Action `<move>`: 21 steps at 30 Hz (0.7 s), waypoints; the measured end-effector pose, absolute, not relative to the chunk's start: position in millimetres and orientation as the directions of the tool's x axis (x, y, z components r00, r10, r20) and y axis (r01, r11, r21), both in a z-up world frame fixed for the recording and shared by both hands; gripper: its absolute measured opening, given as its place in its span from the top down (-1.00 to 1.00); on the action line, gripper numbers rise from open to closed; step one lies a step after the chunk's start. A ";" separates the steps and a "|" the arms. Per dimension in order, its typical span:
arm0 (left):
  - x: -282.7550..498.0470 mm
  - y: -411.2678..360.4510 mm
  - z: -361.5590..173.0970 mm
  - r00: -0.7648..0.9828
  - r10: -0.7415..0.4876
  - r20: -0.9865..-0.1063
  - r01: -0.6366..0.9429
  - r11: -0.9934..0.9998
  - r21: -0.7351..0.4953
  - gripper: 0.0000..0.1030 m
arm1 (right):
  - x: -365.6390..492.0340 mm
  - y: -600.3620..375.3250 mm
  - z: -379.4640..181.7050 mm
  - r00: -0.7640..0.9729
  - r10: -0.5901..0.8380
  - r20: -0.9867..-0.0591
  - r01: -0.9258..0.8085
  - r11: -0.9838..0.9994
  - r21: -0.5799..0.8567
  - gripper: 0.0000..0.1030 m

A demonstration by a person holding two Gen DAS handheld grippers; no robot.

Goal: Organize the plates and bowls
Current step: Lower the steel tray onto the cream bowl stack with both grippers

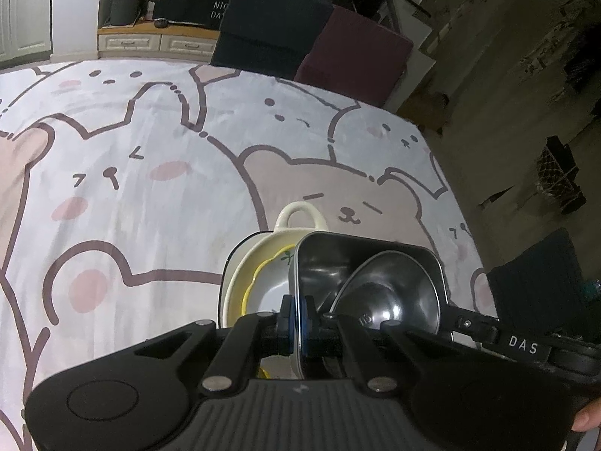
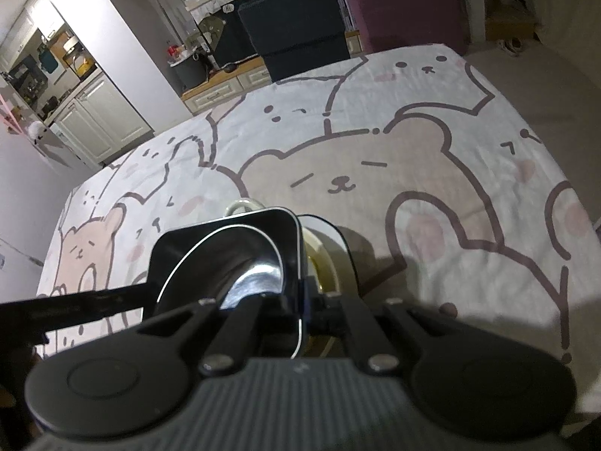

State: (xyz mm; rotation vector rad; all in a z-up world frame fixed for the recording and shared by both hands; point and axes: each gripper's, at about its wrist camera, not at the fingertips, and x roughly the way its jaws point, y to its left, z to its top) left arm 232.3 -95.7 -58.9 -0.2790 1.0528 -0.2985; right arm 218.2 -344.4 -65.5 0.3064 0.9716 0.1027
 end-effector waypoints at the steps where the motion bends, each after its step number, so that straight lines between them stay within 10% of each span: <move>1: 234.0 -95.0 -61.1 0.457 -0.371 -0.808 0.104 0.925 -0.366 0.94 | 220.6 -343.8 -67.5 0.559 0.221 -0.799 0.052 0.953 0.300 0.92; 21: 250.5 -88.8 -80.6 0.406 -0.360 -0.840 0.084 0.930 -0.359 0.94 | 249.1 -332.1 -94.8 0.496 0.205 -0.844 0.056 0.962 0.266 0.92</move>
